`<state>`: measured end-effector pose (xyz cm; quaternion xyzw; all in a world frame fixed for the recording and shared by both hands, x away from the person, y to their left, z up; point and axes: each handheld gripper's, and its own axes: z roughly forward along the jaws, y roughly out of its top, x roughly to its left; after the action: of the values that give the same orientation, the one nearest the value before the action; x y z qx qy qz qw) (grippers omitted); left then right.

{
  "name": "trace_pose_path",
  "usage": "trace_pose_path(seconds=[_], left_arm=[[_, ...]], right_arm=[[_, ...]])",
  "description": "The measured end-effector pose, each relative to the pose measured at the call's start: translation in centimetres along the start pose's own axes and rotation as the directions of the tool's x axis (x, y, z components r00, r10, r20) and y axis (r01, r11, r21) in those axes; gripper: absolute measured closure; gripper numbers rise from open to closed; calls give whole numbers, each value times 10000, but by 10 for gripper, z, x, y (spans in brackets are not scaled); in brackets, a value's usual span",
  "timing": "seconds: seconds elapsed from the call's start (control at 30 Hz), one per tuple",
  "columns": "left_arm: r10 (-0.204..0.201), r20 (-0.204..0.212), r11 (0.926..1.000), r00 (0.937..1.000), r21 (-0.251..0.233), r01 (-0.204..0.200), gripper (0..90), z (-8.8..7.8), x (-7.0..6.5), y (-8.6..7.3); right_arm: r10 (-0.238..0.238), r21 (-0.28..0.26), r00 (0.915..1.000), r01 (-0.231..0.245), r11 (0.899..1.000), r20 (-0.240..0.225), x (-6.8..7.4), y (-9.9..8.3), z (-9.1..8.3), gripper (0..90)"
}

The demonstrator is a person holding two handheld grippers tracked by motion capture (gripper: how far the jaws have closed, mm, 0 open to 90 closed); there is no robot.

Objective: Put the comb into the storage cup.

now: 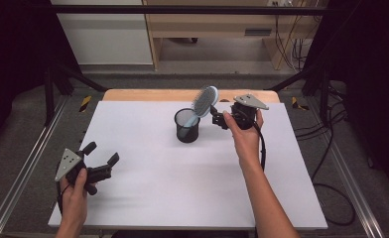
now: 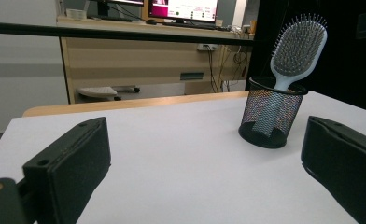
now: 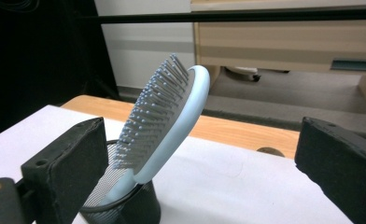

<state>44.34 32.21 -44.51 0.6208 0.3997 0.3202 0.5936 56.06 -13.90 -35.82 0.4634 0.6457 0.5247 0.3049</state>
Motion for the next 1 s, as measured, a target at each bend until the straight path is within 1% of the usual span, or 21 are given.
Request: trace_pose_path(seconds=[0.1, 0.17, 0.23, 0.33, 0.43, 0.5, 0.57, 0.6, 0.67, 0.77, 0.87, 1.0], left_arm=[[67, -28, 10000, 10000, -1, -67, 16, 0, 0, 1], [120, -9, 9999, 9999, 107, -120, 15, 2, -2, 0], [182, -17, 9996, 9998, 203, -182, 16, 3, -3, 0], [120, -35, 9998, 9999, 159, -120, 16, 3, -4, 0], [136, -20, 9998, 9999, 175, -135, 16, 2, -3, 0], [93, -40, 9998, 9999, 156, -92, 16, 0, -2, 0], [68, -58, 9999, 10000, 143, -67, 16, -1, -2, 0], [54, -72, 9999, 10000, 137, -53, 16, -1, -2, 0], [57, -72, 9999, 10000, 126, -56, 16, -2, -2, 0], [89, -60, 9999, 9999, 106, -88, 16, -4, -2, 1], [64, -46, 9999, 10000, 119, -63, 16, -5, -3, 0], [91, -21, 9999, 10000, 105, -91, 16, -4, -4, 0]], right_arm=[[14, -22, 9998, -14, 10000, -215, -4, 2, -5, 28], [-1, -4, 9990, 1, 10000, -456, -8, 2, -8, 41], [-63, -11, 9987, 63, 10000, -504, -13, 2, -10, 47], [202, -217, 9982, -214, 9995, -565, -23, 2, -17, 49], [342, -387, 9979, -364, 9986, -553, -32, 2, -23, 53], [408, -505, 9985, -427, 9978, -378, -36, 0, -26, 57], [580, -711, 9982, -589, 9957, -150, -39, -2, -30, 60], [563, -759, 9984, -566, 9955, -65, -40, -3, -32, 61], [310, -707, 9995, -305, 9970, 62, -42, -5, -35, 62], [-104, -895, 9995, 131, 9959, 311, -45, -9, -41, 64], [-147, -1029, 9995, 176, 9945, 281, -49, -12, -46, 52], [-346, -1206, 9986, 390, 9919, 388, -53, -14, -56, 39]])
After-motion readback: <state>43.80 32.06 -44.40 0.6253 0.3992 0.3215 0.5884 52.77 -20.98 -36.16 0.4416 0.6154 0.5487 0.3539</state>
